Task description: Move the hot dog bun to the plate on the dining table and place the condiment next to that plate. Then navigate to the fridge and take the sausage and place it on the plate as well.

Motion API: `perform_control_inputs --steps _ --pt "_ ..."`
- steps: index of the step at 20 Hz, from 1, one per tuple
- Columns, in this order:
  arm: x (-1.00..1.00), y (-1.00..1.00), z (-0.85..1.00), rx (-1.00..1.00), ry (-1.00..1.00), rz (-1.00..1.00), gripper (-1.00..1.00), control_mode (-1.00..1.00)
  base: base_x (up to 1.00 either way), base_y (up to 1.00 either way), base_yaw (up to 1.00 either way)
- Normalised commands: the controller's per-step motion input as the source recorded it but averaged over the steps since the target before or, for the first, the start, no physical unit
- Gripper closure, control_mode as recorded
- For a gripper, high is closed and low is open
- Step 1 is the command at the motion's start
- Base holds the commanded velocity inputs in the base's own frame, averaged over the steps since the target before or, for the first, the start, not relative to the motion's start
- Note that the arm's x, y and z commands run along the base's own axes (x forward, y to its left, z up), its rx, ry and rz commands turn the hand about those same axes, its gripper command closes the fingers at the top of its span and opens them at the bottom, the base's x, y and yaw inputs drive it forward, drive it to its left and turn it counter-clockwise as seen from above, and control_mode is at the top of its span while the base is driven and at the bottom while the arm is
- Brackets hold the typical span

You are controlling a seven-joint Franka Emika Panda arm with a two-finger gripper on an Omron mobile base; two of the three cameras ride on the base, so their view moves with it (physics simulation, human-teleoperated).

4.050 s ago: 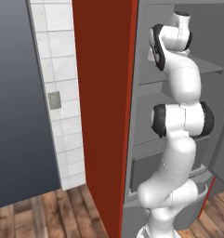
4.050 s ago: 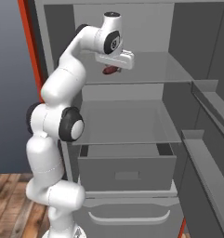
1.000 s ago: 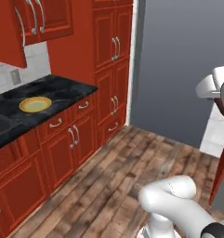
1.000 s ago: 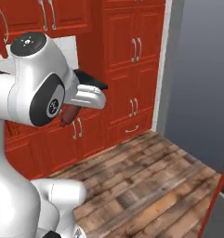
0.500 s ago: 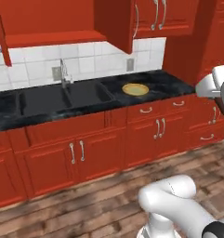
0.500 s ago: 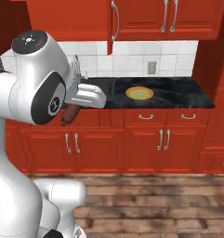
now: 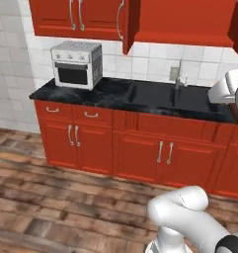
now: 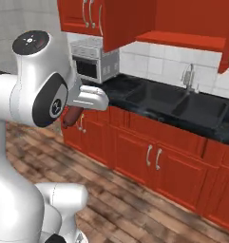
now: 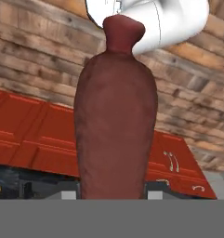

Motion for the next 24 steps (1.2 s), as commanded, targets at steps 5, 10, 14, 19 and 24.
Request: perform_control_inputs --steps 5,10,14,19,24 --pt "0.0 0.0 0.0 0.0 0.0 0.0 1.0 1.0 0.02 0.1 0.91" --pt "0.0 0.0 0.0 0.0 0.0 0.0 1.0 1.0 0.36 0.11 0.76" --pt "0.0 0.0 0.0 0.0 0.0 0.0 1.0 1.0 0.75 0.14 0.61" --pt "0.0 0.0 0.0 0.0 0.0 0.0 1.0 1.0 1.0 0.1 0.35" --pt "0.0 0.0 0.0 0.0 0.0 0.0 1.0 1.0 1.0 0.0 0.28"
